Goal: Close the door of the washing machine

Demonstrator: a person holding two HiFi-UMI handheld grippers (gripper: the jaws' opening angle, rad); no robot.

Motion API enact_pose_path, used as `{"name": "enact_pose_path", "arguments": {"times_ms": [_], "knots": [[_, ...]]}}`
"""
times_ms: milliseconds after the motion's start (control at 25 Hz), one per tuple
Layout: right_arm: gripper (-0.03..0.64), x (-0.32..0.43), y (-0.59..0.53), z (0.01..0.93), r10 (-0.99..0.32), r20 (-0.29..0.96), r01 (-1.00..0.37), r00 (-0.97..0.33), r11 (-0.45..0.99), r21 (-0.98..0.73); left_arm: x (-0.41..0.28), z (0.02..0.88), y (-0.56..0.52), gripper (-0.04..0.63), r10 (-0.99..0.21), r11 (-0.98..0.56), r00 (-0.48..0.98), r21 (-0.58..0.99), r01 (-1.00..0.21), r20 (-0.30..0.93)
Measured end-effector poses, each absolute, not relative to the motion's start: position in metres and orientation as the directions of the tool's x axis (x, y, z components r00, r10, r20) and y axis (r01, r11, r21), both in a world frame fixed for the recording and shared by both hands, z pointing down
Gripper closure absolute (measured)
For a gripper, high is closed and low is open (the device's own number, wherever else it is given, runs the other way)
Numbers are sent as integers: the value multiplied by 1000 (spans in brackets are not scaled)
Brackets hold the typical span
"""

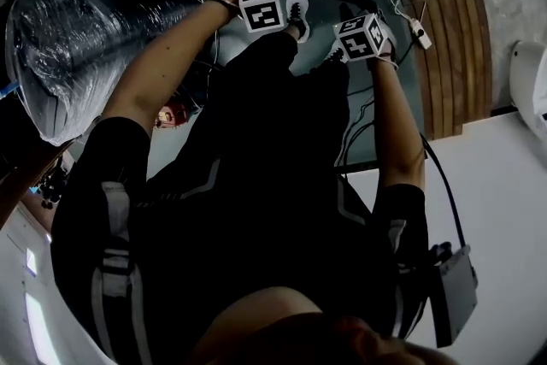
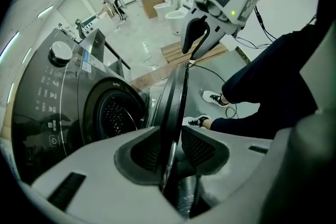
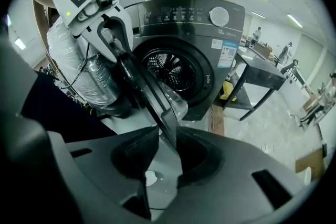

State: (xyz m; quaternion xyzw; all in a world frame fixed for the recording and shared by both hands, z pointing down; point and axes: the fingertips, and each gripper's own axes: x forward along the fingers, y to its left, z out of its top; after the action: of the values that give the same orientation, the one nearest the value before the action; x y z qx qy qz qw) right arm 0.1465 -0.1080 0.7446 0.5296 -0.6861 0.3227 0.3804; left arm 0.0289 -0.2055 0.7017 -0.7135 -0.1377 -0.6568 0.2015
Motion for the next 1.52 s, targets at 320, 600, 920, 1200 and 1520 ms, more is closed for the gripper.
{"name": "enact_pose_path", "arguments": {"times_ms": [320, 600, 920, 1200, 1520], "knots": [[509, 156, -143, 757, -485, 867, -962, -110, 270, 28, 41, 701, -224, 466, -42, -915, 128, -89, 393, 991], [508, 176, -169, 759, -493, 865, -966, -94, 256, 41, 52, 702, -240, 466, -26, -941, 137, -70, 331, 990], [539, 198, -200, 759, -564, 826, -983, -9, 156, 96, 62, 700, -264, 468, -32, -965, 163, -73, 250, 986], [546, 212, -230, 758, -616, 788, -992, 8, 91, 82, 69, 698, -285, 466, -80, -985, 191, -107, 133, 978], [580, 225, -257, 769, -620, 784, -1000, 28, -7, 31, 76, 697, -305, 465, -106, -992, 211, -118, 43, 972]]}}
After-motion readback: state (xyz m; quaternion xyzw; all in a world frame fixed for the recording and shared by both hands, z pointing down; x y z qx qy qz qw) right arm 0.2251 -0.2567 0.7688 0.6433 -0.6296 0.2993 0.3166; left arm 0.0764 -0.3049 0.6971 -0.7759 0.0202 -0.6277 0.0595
